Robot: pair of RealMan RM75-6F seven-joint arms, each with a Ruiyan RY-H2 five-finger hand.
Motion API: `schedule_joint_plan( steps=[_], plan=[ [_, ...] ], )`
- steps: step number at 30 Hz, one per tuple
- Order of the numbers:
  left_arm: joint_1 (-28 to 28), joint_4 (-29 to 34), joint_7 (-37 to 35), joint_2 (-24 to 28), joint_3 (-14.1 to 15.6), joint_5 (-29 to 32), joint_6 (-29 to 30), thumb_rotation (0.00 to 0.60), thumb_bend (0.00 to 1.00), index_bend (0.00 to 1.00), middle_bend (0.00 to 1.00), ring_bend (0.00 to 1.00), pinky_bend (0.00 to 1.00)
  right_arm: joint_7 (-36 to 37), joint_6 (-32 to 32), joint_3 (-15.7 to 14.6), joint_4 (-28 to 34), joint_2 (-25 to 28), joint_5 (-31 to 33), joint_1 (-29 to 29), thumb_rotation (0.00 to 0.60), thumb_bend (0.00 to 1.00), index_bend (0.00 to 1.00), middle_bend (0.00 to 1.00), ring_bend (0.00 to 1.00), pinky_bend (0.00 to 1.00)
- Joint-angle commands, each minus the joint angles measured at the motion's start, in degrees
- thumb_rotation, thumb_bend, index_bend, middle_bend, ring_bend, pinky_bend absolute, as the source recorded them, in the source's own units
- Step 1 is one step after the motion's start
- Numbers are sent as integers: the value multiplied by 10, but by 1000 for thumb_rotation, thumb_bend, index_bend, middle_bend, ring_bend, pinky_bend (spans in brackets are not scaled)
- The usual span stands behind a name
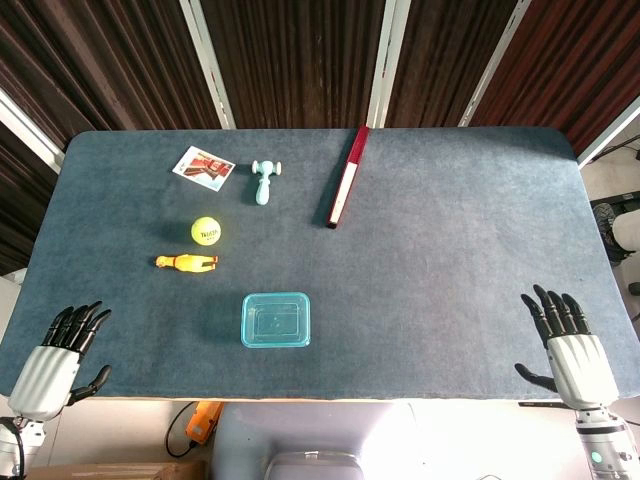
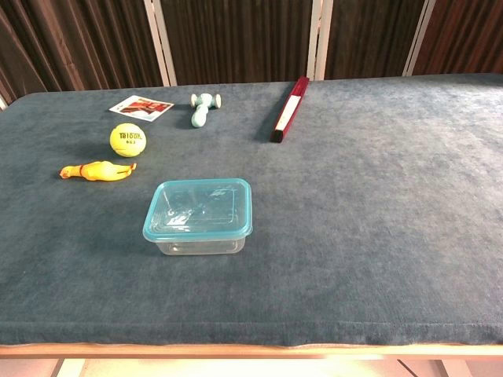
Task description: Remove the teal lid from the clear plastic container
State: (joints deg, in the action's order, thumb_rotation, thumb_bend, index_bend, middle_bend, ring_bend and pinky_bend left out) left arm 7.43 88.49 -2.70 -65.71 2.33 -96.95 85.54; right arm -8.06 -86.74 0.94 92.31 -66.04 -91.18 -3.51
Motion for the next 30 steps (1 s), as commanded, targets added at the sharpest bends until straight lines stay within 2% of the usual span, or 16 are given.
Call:
schedule_joint_plan(
  steps=[1, 7, 11, 14, 20, 24, 30],
  plan=[
    [9, 5, -3, -1, 12, -20, -14, 600, 327, 0, 0, 0, 0, 1, 3, -1, -1, 2, 4, 1, 600, 187, 0, 0, 0, 0],
    [49, -3, -49, -27, 53, -106, -51, 600, 300, 0, 0, 0, 0, 10, 0, -7, -1, 10, -3, 5, 600, 187, 0, 0, 0, 0],
    [87, -1, -48, -66, 64, -153, -90, 600, 283, 0, 0, 0, 0, 14, 3, -9, 0, 12, -4, 5, 600, 187, 0, 0, 0, 0],
    [115, 4, -45, -111, 51, -165, -113, 600, 281, 0, 0, 0, 0, 17, 8, -11, 2, 14, -7, 3, 600, 187, 0, 0, 0, 0],
    [148, 16, -8, -193, 13, -128, -161, 600, 284, 0, 0, 0, 0, 22, 19, -17, 7, 17, -14, -2, 600, 187, 0, 0, 0, 0],
    [160, 13, 30, -236, -19, -80, -184, 600, 284, 0, 0, 0, 0, 28, 20, -19, 8, 21, -17, -2, 600, 187, 0, 0, 0, 0],
    [184, 2, 66, -272, -57, 0, -234, 600, 283, 0, 0, 0, 0, 40, 23, -21, 8, 28, -19, -3, 600, 187, 0, 0, 0, 0]
  ],
)
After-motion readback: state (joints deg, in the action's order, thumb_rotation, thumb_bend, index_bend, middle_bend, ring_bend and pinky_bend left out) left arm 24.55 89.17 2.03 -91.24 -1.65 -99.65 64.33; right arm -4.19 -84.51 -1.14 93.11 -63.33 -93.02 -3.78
